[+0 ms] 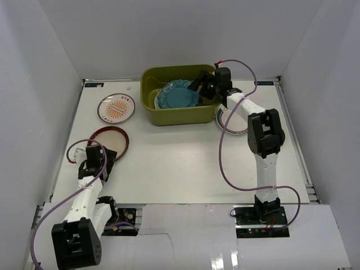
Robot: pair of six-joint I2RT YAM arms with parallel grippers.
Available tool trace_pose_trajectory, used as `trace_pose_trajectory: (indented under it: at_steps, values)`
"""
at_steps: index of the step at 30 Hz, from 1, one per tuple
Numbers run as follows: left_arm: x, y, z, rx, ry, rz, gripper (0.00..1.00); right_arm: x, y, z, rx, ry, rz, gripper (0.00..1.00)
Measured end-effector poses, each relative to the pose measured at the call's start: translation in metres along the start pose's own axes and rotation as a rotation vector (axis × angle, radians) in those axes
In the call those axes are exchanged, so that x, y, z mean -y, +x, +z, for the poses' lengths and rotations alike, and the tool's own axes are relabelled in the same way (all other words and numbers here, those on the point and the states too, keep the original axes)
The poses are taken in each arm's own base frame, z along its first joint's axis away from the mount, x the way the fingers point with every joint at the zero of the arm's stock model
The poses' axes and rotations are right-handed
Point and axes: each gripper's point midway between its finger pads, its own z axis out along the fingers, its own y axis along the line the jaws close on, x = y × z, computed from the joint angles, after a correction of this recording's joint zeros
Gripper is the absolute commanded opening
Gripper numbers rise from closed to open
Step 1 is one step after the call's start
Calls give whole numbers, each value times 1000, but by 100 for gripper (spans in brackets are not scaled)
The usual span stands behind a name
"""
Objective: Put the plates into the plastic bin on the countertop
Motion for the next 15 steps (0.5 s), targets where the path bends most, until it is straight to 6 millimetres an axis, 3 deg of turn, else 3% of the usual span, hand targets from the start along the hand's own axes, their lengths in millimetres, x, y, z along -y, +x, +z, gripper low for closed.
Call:
trace_pose_trajectory:
  at_steps: [1,3,6,9,15]
  values:
    - [3,-3,2,9,6,-14,98,1,1,0,-3,1,-14,92]
    - [6,-8,7,21,14,-40,97,-1,3,-2,-8,5,-34,98]
    - [10,-14,12,34,22,-70,89,-5,1,-8,-5,12,-62,96]
    - [12,-15,16,39,22,-87,83,-14,-12,-27,26,5,-86,91]
    - [14,-18,24,50,24,-121,60,-61,-48,-80,130,-82,-149,90]
